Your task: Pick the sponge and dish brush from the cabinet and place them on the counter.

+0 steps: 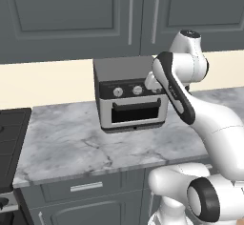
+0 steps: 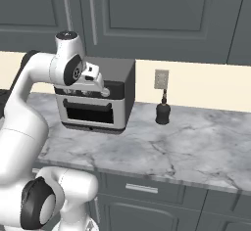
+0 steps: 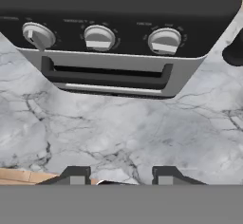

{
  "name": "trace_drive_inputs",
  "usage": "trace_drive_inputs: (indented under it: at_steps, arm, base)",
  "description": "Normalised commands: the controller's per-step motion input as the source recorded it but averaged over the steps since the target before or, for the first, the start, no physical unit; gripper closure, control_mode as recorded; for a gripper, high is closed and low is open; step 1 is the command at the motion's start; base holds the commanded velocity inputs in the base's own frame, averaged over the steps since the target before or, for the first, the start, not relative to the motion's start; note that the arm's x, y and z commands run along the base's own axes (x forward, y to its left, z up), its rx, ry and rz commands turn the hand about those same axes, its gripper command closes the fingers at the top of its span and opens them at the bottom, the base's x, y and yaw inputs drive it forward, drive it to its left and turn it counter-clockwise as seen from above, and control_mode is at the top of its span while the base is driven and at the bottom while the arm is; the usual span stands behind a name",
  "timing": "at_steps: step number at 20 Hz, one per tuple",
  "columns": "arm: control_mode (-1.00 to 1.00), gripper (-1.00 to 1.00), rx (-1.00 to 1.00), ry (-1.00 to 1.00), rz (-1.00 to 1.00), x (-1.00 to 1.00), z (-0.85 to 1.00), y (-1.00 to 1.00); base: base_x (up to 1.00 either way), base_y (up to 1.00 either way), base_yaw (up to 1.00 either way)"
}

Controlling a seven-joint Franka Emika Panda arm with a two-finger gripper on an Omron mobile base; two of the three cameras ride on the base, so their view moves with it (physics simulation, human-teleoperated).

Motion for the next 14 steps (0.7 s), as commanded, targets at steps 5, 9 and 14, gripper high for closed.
trace_drive_inputs:
  at_steps: [5,9,14]
  arm:
    - [-1.0,-1.0,0.0,-0.02,0.0,-0.01,0.0,0.0]
    - [-1.0,-1.0,0.0,0.0,0.0,0.0,0.0,0.0]
    - [-1.0,-1.0,0.0,0.0,0.0,0.0,0.0,0.01]
  base:
    - [0.0,0.0,0.0]
    - [0.0,0.0,0.0]
    - [0.0,0.0,0.0]
